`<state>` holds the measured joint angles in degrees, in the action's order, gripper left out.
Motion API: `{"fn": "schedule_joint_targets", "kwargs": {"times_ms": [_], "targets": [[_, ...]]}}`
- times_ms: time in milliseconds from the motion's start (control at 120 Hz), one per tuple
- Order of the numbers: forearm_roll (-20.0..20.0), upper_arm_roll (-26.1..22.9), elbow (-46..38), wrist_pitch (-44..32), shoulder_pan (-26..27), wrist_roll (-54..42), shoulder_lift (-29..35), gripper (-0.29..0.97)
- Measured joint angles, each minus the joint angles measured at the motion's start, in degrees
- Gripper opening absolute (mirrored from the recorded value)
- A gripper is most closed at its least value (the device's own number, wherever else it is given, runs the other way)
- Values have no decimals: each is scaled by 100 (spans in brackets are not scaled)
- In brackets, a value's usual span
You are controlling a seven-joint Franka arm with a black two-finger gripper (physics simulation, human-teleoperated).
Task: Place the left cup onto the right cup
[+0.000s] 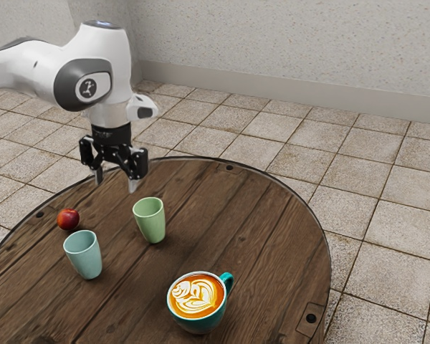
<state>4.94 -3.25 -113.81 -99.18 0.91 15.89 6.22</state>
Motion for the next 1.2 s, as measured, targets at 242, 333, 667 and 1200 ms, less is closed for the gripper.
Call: {"fn": "schedule_joint_targets", "kwargs": {"times_ms": [242, 333, 667, 1200], "targets": [[-311, -116, -1185, -885, -705, 162, 197, 43], [-481, -407, -1520, -1149, -1150, 209, 227, 41], [-686, -463, -1790, -1965, -1552, 316, -336, 37], [-681, 59, -1762, -2678, -1519, 306, -933, 12]]}}
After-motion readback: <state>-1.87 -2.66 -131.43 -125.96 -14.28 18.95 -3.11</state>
